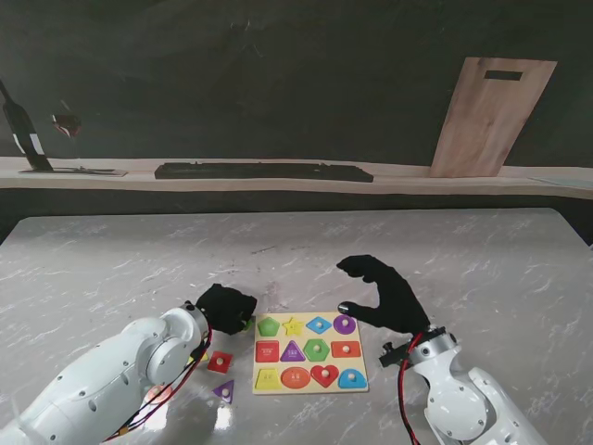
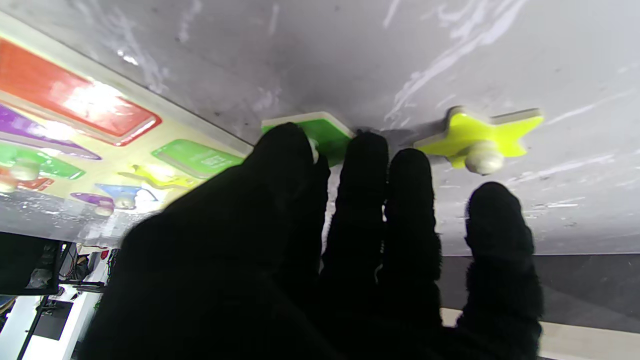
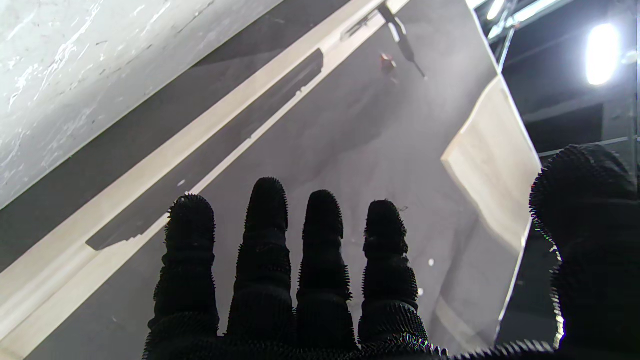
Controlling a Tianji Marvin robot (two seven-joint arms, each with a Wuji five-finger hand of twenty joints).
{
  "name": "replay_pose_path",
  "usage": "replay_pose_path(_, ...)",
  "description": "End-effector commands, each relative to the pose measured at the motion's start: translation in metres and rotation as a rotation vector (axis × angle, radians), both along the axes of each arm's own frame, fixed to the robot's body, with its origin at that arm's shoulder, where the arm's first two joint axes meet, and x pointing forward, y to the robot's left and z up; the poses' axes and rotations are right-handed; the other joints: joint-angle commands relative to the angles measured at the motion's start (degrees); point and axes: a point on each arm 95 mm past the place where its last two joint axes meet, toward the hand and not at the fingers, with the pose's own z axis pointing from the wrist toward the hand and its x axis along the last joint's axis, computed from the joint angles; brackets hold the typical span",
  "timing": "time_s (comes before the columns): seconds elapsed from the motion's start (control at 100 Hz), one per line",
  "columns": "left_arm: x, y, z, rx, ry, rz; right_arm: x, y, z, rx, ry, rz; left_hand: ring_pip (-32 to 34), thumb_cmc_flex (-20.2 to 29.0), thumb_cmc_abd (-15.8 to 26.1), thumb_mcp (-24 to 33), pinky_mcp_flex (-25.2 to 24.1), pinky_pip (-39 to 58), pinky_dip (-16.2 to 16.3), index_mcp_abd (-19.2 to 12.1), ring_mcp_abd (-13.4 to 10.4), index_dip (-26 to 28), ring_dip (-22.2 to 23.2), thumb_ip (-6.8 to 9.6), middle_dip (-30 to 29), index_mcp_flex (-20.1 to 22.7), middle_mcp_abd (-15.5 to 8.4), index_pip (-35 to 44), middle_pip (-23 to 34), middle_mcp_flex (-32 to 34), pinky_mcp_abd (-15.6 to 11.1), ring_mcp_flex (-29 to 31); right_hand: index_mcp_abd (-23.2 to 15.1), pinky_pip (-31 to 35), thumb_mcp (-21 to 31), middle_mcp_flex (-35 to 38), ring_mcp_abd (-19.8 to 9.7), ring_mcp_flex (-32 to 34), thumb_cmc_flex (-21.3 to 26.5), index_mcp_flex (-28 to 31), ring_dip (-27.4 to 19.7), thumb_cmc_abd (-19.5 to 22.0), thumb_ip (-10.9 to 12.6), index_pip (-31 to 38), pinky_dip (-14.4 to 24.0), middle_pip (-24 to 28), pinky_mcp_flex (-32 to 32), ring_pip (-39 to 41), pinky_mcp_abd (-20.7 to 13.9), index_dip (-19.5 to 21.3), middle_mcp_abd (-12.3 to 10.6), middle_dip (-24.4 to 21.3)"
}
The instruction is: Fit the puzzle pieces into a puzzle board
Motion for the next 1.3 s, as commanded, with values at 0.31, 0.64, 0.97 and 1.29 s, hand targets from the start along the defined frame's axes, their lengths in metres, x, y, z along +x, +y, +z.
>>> replay_pose_path(0.31,-0.012,0.005,0.002,-0.05,-0.056,0.038,-0.004,0.003,0.002,0.018,-0.015,-0.004,3.65,-2.61,-3.98,6.5,2.32,3.94,1.79,-0.37,-0.8,0.08,2.47,-0.87,0.8,2.99,-0.07,4.01,3.85,1.7,-8.92,3.95,-2.33,1.17,-0.82,1.06,-0.68,1.38,-2.31,1.42,1.27,1.31,0.21,-0.57,1.34,-0.69,-0.55,0.58,0.79,0.84,-0.82,0.17)
replay_pose_path(0.64,-0.017,-0.02,0.016,-0.144,-0.077,0.038,-0.003,0.003,0.002,0.023,-0.012,-0.005,4.59,-2.45,-4.25,6.22,3.4,4.66,2.09,0.61,-0.33,-0.23,2.64,-1.35,0.77,3.39,0.3,3.95,5.1,2.08,-7.98,4.64,-2.58,1.1,-0.78,1.16,-0.63,1.26,-2.41,1.73,1.29,1.46,0.12,-0.63,1.45,-0.78,-0.71,0.55,0.82,0.95,-0.74,0.14)
replay_pose_path(0.97,-0.017,-0.04,0.007,-0.143,-0.024,0.042,-0.003,0.002,0.002,0.027,-0.008,-0.007,5.18,-2.17,-4.05,5.54,3.53,4.63,2.22,1.3,0.16,-0.34,2.72,-1.74,0.99,3.45,0.64,3.82,6.22,1.81,-7.02,4.64,-2.57,1.06,-0.81,1.12,-0.62,1.24,-2.45,2.14,1.31,1.55,0.06,-0.64,1.54,-0.89,-0.75,0.51,0.96,1.05,-0.81,0.11)
replay_pose_path(1.29,-0.012,-0.046,-0.005,-0.13,0.014,0.081,-0.002,0.002,0.002,0.026,-0.005,-0.009,5.61,-1.58,-3.88,4.5,3.69,4.58,2.4,2.07,0.78,-0.42,2.73,-2.23,0.9,3.51,1.18,3.67,6.89,1.52,-6.28,4.43,-2.65,1.01,-0.8,1.23,-0.6,1.24,-2.45,2.33,1.33,1.58,0.05,-0.7,1.61,-0.92,-0.85,0.49,1.0,1.13,-0.74,0.1)
